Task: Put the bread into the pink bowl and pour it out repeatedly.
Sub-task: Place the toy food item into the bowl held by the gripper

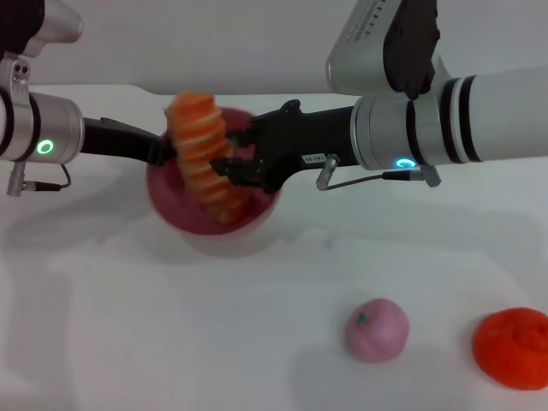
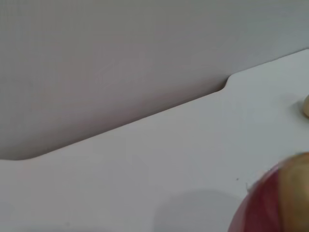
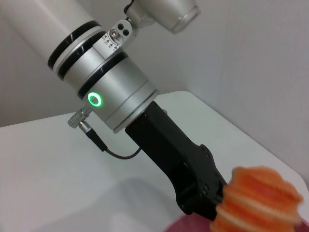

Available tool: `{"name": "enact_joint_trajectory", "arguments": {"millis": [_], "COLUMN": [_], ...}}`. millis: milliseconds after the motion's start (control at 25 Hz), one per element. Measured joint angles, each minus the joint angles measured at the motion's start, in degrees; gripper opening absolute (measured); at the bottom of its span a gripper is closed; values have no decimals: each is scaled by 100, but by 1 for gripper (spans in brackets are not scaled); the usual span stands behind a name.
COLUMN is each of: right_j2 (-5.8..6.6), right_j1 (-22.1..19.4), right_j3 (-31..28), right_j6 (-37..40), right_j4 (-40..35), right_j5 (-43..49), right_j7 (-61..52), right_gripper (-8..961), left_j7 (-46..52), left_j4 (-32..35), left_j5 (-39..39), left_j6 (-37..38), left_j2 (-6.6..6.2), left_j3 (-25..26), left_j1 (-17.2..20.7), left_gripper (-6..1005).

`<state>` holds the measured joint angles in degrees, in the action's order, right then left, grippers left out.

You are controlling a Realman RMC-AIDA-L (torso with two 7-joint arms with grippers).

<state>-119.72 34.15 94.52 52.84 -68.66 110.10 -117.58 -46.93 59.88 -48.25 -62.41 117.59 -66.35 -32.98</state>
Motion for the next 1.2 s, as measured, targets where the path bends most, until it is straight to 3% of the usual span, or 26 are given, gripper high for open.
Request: {"name": "enact_joint_trajectory", "arguments": {"millis": [200, 400, 800, 1200], "right_j2": [1, 2, 40, 42], "right_j1": [-36, -151, -893, -1709], "right_j3": [-4, -77, -80, -399], "right_j6": [-51, -168, -558, -395], "right_j4": [-69, -156, -145, 742], "right_j5": [-32, -841, -3951, -8440], "right_j7": [193, 1117, 5245, 9332], "right_gripper": [428, 483, 527, 527], "left_j7": [0, 0, 0, 0], "left_j4": [-19, -119, -231, -385], "left_j5": [0, 1, 7, -24], "left_j6": [28, 88, 212, 258], "left_j2": [-8, -9, 5, 26], "left_j3": [9, 6, -44, -53], "left_j1": [2, -9, -93, -261], "left_gripper": [34, 34, 34, 34]}}
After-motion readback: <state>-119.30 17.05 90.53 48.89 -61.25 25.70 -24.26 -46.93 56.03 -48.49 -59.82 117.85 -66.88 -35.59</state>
